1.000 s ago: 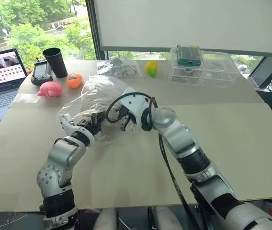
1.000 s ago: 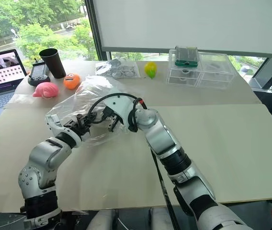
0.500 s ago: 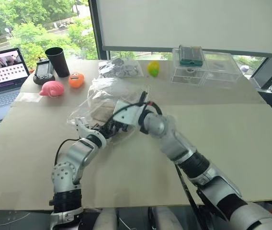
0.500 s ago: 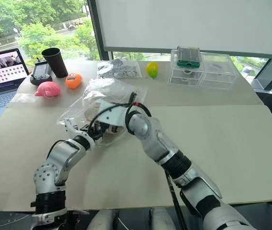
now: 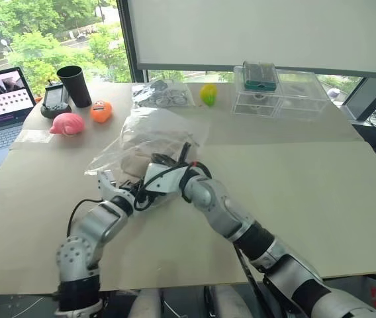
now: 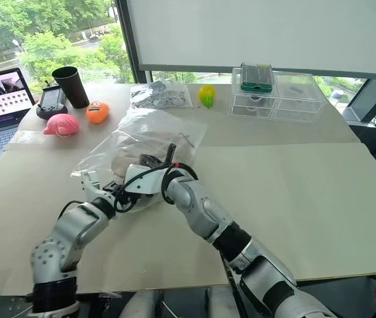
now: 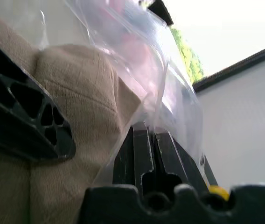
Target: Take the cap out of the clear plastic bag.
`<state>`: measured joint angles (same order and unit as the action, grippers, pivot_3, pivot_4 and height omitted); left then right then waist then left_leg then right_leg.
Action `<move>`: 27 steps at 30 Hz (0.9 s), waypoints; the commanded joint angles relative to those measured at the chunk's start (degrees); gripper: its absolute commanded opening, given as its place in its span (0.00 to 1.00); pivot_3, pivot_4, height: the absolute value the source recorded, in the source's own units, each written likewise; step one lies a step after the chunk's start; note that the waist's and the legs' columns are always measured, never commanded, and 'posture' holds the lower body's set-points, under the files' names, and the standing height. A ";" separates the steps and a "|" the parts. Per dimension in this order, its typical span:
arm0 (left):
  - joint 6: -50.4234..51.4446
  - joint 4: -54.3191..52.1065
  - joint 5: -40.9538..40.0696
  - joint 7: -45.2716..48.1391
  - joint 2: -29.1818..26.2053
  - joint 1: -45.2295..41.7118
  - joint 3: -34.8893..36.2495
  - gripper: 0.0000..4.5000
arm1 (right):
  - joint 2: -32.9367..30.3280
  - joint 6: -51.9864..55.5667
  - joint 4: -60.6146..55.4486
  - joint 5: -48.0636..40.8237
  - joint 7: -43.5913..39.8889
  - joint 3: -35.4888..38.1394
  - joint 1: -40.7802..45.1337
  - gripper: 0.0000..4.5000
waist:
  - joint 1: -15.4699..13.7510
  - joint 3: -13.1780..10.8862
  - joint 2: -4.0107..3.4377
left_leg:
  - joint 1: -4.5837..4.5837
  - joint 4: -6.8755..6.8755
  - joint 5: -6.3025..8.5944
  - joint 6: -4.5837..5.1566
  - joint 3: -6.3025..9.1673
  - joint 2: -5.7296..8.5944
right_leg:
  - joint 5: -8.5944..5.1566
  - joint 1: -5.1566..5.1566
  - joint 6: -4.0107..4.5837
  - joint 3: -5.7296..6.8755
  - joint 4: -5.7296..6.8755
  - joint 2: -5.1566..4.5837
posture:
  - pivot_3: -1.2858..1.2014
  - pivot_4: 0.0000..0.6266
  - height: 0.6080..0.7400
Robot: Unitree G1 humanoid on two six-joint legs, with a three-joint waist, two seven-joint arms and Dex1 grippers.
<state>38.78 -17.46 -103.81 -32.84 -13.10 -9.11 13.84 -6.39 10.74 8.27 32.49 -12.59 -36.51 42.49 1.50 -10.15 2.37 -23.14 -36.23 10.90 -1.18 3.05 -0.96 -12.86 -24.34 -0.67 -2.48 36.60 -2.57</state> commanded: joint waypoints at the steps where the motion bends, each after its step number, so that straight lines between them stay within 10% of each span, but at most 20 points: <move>1: 4.37 -11.18 -9.11 5.75 -3.35 6.51 0.14 0.00 | -1.09 1.69 2.17 0.79 1.24 4.31 0.56 0.00 | 0.03 -0.01 -0.01 | 0.00 0.00 0.00 0.00 0.00 0.00 | 0.01 0.00 0.01 0.00 0.00 -0.01 | 0.52 0.24 1.00; 27: 6.75 -13.95 -9.19 30.84 -17.47 32.69 11.23 0.00 | -2.46 -1.77 9.21 -2.91 0.95 8.22 3.26 0.00 | -0.40 -0.04 -0.01 | 0.00 0.18 0.00 -0.01 -0.07 -0.11 | -0.23 0.01 0.22 0.06 -0.41 0.04 | 0.52 0.24 1.00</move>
<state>43.98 -29.37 -111.72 -4.10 -29.25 21.41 23.67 -7.28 8.44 15.36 29.20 -13.49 -32.86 43.04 1.10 -10.19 2.36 -23.15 -36.04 10.89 -1.19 2.98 -1.08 -13.09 -24.33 -0.46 -2.41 36.20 -2.52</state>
